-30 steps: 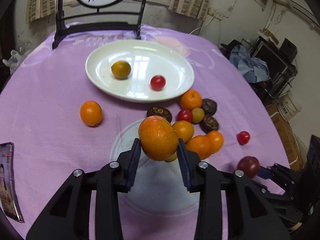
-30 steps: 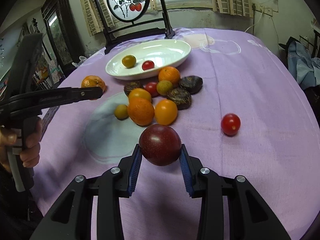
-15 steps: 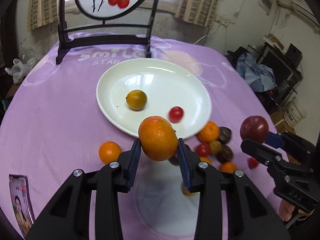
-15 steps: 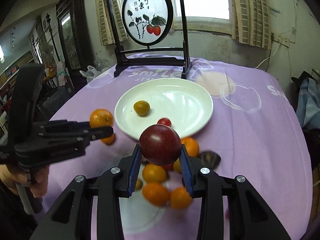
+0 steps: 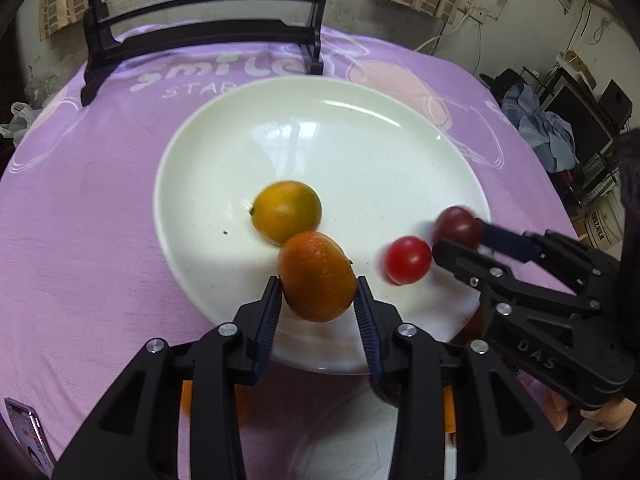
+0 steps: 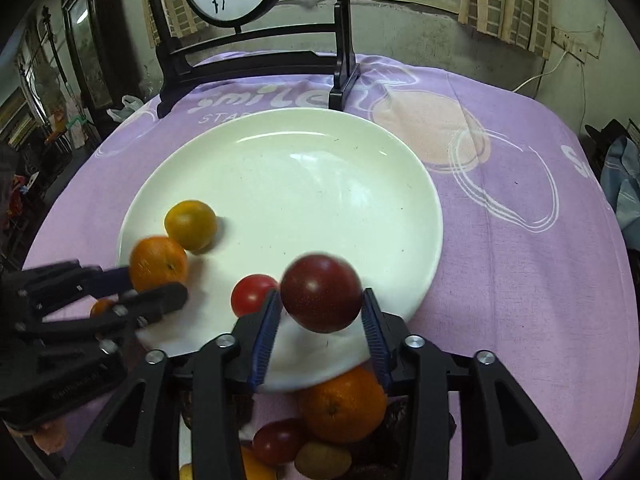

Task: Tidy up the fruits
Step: 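Carry the orange and dark red tomato onto the white plate and release, then grasp a red cherry tomato with the right gripper while the left gripper grasps a small yellow plum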

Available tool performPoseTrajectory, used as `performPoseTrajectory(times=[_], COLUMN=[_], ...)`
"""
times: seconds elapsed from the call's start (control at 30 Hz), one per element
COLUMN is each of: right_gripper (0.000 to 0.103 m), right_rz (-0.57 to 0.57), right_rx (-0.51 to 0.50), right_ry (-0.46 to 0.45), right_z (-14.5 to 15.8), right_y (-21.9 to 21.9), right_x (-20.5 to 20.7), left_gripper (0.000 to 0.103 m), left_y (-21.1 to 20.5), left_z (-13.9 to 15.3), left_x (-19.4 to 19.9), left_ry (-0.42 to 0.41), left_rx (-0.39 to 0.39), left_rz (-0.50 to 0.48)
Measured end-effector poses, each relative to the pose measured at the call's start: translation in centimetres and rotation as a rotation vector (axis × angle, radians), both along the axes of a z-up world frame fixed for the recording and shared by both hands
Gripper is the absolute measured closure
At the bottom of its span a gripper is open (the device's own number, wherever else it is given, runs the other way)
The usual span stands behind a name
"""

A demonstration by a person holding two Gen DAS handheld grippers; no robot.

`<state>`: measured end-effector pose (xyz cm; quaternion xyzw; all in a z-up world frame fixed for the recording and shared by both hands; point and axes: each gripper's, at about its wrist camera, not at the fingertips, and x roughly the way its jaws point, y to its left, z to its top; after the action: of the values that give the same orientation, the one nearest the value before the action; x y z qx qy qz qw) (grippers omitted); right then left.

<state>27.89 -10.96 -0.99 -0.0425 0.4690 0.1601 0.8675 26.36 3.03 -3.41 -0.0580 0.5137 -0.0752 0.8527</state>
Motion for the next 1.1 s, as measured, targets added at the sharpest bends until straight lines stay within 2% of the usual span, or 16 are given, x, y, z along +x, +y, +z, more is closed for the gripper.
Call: performPoseTrajectory(times=[0.03, 0.1, 0.2, 0.33, 0.47, 0.6, 0.67, 0.97, 1.1], right_gripper=[0.049, 0.048, 0.047, 0.042, 0.042, 0.041, 0.040, 0.040, 0.040], right_rz=[-0.006, -0.010, -0.007, -0.011, -0.014, -0.025, -0.031, -0.102, -0.124], right_rx=[0.004, 0.020, 0.036, 0.054, 0.065, 0.050, 0.042, 0.026, 0.009], right_ry=[-0.012, -0.035, -0.063, -0.099, -0.129, -0.156, -0.162, -0.135, -0.106], right_z=[0.2, 0.9, 2.1, 3.5, 4.2, 4.0, 3.6, 1.2, -0.1], right_y=[-0.1, -0.5, -1.2, -2.9, -4.9, -7.0, -7.9, -12.4, -12.9], right_x=[-0.1, -0.7, -2.0, -4.5, -8.1, -12.1, -13.9, -19.6, -20.6], left_gripper=[0.064, 0.049, 0.036, 0.032, 0.023, 0.021, 0.020, 0.020, 0.020], left_y=[-0.2, -0.5, -0.4, -0.1, 0.2, -0.2, -0.5, -1.2, -2.2], left_z=[-0.2, -0.1, 1.0, 3.0, 4.6, 5.4, 5.2, 1.6, 0.5], left_x=[0.2, 0.3, -0.4, -2.5, -5.9, -10.5, -12.4, -18.9, -20.3], left_ry=[0.001, -0.006, -0.027, -0.068, -0.129, -0.198, -0.206, -0.140, -0.123], left_rx=[0.002, 0.009, -0.002, 0.012, 0.046, 0.071, 0.072, 0.029, 0.049], left_rz=[-0.002, 0.003, 0.026, 0.043, 0.062, 0.060, 0.058, 0.042, 0.016])
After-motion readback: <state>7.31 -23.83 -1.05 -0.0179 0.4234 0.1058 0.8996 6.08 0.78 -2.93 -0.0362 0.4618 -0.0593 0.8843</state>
